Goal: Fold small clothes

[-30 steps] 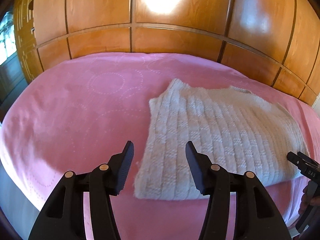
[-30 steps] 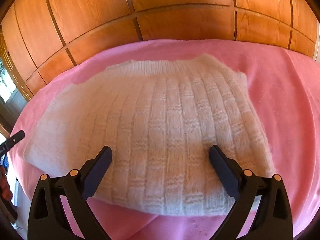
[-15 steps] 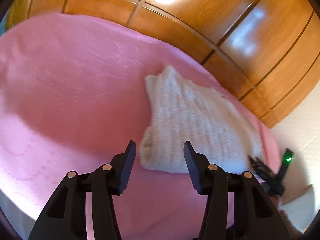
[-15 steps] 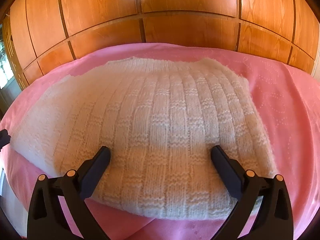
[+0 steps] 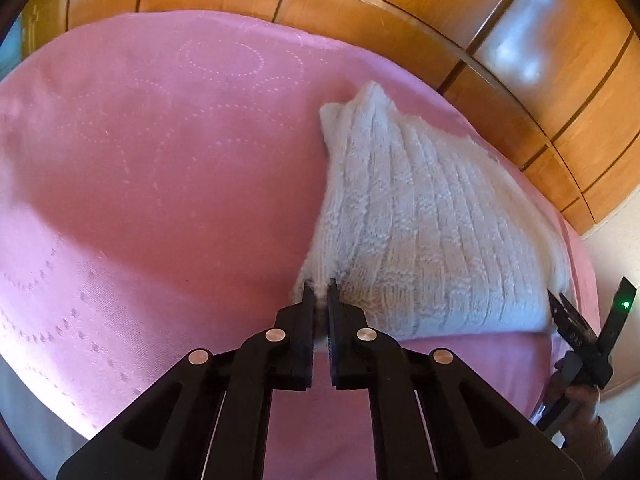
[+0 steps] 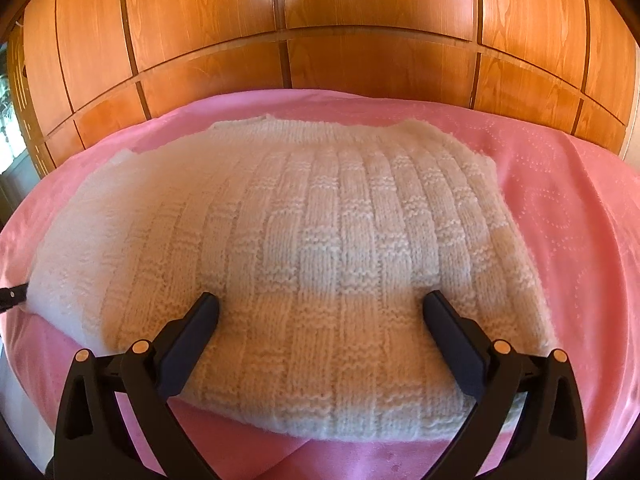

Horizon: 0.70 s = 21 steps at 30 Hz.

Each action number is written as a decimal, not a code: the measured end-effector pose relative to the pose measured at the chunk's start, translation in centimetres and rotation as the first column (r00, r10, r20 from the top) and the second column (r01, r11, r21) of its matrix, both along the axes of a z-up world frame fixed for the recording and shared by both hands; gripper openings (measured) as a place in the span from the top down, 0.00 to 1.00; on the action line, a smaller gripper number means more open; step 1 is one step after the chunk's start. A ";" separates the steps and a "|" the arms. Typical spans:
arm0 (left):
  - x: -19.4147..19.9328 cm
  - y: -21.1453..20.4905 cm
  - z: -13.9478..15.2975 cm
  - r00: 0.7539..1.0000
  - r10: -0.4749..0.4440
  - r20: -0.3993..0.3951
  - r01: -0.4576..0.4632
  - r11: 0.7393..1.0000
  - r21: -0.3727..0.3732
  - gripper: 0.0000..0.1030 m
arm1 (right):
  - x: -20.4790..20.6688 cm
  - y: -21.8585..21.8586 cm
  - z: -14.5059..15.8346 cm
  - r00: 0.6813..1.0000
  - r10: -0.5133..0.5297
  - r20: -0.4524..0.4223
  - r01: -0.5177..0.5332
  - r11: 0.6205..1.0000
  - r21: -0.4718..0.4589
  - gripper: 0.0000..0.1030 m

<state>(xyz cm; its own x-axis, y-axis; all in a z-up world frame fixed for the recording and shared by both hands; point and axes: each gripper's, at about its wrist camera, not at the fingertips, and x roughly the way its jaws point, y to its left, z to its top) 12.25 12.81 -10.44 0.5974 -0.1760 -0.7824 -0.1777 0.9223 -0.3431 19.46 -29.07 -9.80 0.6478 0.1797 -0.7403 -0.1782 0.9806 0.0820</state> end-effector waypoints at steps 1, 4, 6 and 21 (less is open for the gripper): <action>0.0 -0.1 0.5 1.000 0.008 0.003 -0.008 1.000 0.010 0.86 | 0.0 -0.1 0.0 1.000 0.003 -0.002 -0.003 1.000 0.005 0.02; 0.0 -0.9 2.7 0.998 0.052 0.045 -0.055 0.996 0.069 0.66 | -0.2 -0.2 0.0 1.000 0.007 0.005 -0.007 1.000 0.004 0.02; 0.2 -1.7 4.2 0.996 0.021 0.087 -0.031 0.993 0.114 0.66 | -0.3 0.0 0.1 1.000 0.003 0.002 -0.003 1.000 -0.003 0.02; 3.4 -12.4 7.7 0.964 -0.192 0.183 0.123 0.934 0.335 0.48 | 0.2 -4.6 3.4 0.994 -0.108 -0.027 0.108 0.994 -0.014 0.02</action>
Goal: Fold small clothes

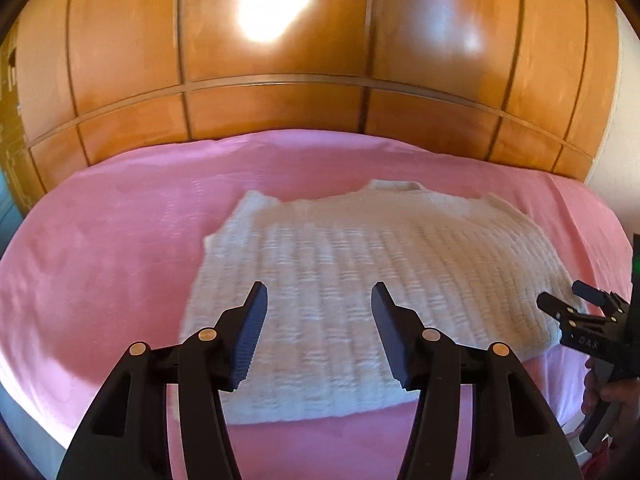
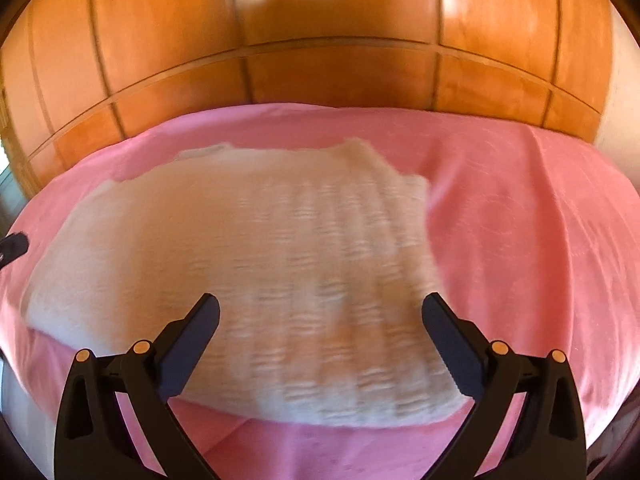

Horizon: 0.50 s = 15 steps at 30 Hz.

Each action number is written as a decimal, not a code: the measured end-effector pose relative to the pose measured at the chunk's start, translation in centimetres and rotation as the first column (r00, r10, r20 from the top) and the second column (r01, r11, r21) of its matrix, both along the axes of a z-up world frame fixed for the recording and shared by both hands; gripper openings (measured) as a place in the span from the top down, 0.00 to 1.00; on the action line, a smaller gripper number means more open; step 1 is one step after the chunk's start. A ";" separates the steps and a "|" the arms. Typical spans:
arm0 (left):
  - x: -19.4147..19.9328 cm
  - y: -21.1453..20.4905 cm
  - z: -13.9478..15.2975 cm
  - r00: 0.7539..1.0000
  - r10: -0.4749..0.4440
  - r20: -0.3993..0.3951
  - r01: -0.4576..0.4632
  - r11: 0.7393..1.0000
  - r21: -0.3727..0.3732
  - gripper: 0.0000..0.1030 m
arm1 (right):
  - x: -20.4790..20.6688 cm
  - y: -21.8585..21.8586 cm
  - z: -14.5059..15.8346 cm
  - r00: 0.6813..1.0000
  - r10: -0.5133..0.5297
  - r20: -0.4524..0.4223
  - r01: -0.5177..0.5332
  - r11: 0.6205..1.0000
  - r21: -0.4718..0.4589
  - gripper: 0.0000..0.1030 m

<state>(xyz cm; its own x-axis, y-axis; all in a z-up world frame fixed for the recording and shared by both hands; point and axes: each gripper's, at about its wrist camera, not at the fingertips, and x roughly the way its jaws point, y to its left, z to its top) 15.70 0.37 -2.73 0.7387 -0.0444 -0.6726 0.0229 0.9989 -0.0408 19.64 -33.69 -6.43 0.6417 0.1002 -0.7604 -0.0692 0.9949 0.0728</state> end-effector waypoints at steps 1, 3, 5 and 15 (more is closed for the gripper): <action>0.3 -0.6 -0.1 1.000 -0.011 -0.003 0.011 1.000 0.002 0.48 | 0.2 -0.6 -0.1 1.000 -0.020 0.000 0.020 1.000 -0.007 0.02; 0.6 -1.3 -0.3 1.000 -0.022 -0.006 0.022 1.000 0.005 0.48 | 0.7 -1.7 -0.6 0.998 -0.055 -0.007 0.055 0.998 -0.018 0.02; 0.9 -1.9 -0.7 0.999 -0.033 -0.015 0.033 0.999 0.010 0.48 | 0.9 -2.8 -1.1 0.996 -0.089 -0.025 0.089 0.996 -0.019 0.03; 2.4 -3.8 -2.4 0.996 -0.063 -0.063 0.065 0.997 0.036 0.48 | 0.6 -4.6 -2.1 0.998 -0.048 -0.037 0.051 0.996 0.078 0.49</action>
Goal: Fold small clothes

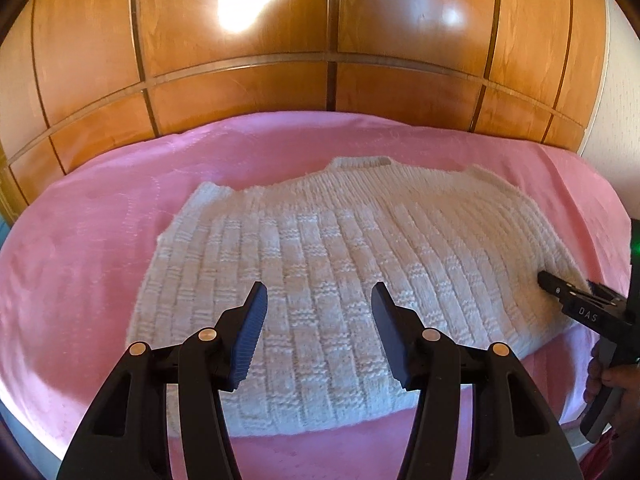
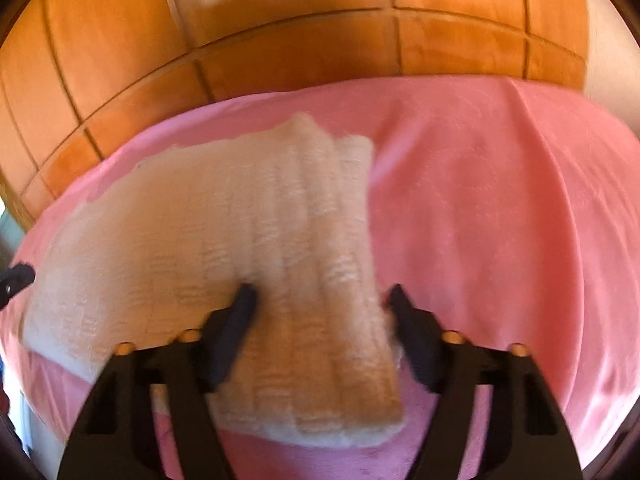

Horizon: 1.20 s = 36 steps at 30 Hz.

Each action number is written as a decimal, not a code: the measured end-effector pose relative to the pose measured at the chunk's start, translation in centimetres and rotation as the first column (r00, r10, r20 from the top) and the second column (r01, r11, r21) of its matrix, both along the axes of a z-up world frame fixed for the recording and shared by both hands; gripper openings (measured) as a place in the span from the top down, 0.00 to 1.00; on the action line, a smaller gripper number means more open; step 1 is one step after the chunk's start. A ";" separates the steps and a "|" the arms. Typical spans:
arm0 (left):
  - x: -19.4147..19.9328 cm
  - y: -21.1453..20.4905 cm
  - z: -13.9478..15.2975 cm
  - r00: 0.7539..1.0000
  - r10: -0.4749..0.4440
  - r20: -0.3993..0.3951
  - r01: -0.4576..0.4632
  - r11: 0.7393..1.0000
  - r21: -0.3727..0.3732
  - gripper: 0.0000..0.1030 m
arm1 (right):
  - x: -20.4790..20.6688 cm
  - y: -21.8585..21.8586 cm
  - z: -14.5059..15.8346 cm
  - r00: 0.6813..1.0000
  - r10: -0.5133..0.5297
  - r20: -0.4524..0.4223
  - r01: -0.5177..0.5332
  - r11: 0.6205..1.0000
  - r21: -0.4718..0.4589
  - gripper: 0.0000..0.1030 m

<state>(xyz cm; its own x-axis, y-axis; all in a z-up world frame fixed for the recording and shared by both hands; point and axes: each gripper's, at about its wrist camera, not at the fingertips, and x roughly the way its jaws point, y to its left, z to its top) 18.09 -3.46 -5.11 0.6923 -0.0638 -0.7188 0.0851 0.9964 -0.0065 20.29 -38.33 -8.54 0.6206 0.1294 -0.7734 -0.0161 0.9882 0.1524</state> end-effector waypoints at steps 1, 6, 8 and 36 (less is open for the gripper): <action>0.0 0.0 0.0 1.000 -0.001 -0.003 0.001 1.000 0.000 0.48 | -0.1 0.3 0.4 1.000 0.011 0.003 -0.011 1.000 -0.009 0.66; 0.6 -0.7 -0.9 1.000 -0.008 -0.015 0.008 1.000 0.006 0.48 | 0.7 0.1 0.9 1.000 -0.004 -0.022 0.003 0.998 -0.057 0.77; 1.4 -0.9 -2.6 0.998 -0.015 -0.065 0.016 1.000 0.020 0.48 | 1.1 -1.2 -0.6 0.998 -0.023 -0.055 0.023 1.000 0.000 0.74; 3.2 -0.4 -3.7 0.985 -0.075 -0.157 0.039 0.975 -0.220 0.59 | 0.7 -1.2 5.1 0.984 0.169 -0.058 -0.115 0.848 0.518 0.74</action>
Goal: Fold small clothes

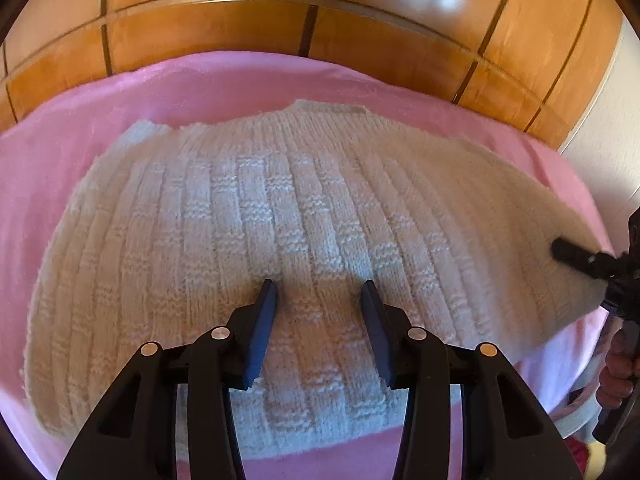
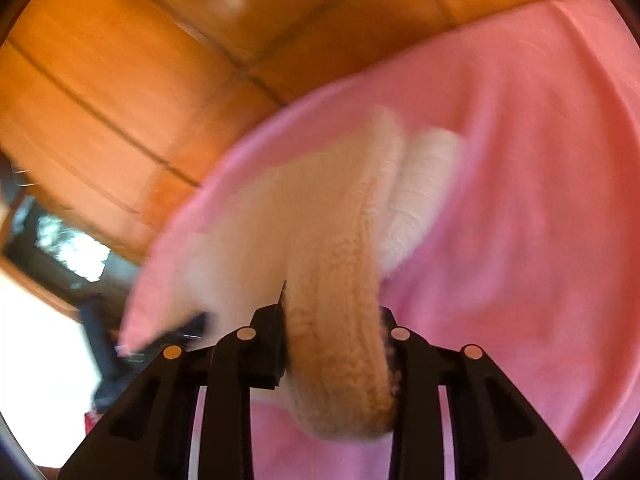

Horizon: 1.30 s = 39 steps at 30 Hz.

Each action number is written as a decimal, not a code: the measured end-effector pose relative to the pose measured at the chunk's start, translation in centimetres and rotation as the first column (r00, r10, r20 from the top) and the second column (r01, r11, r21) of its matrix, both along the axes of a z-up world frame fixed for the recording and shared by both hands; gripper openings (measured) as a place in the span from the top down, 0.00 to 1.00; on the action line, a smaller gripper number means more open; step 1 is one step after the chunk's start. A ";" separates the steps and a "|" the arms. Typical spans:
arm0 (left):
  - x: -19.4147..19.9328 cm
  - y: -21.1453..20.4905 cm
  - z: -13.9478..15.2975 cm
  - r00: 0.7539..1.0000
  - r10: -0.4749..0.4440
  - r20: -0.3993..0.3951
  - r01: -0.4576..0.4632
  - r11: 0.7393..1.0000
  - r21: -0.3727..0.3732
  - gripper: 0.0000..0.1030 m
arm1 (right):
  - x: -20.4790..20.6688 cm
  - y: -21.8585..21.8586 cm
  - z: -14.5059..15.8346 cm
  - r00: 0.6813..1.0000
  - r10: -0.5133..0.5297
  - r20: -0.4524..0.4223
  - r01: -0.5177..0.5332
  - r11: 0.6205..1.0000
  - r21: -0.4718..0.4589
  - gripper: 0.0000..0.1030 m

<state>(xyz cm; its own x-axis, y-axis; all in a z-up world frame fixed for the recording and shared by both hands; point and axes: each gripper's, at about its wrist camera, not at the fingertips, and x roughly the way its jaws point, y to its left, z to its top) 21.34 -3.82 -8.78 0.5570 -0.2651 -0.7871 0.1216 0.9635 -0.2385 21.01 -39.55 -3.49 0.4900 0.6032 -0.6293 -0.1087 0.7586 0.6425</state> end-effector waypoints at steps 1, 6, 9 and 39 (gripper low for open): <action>-0.1 0.7 0.2 1.000 0.007 -0.003 -0.007 0.999 -0.044 0.58 | 0.2 0.7 1.0 0.999 0.022 0.023 -0.022 1.000 0.002 0.74; -1.1 6.8 0.9 0.995 0.087 -0.055 -0.100 0.943 -0.317 0.58 | 1.3 6.7 4.9 0.987 0.128 0.094 -0.130 0.991 0.015 0.75; -2.5 10.5 2.2 0.990 0.138 -0.006 -0.132 0.936 -0.327 0.58 | 2.1 11.3 6.0 0.971 0.209 0.120 -0.214 0.976 0.038 0.77; 1.7 12.2 0.9 0.978 0.087 -0.192 -0.166 0.878 -0.449 0.73 | -4.1 21.6 2.0 0.875 0.449 0.181 -0.393 0.878 -0.274 0.32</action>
<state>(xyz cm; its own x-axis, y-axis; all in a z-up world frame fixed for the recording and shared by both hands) 23.03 8.36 -7.88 0.4866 -0.5550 -0.6747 -0.0721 0.7441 -0.6642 16.89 -17.95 -1.47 0.3688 0.6434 -0.6708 -0.5744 0.7252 0.3798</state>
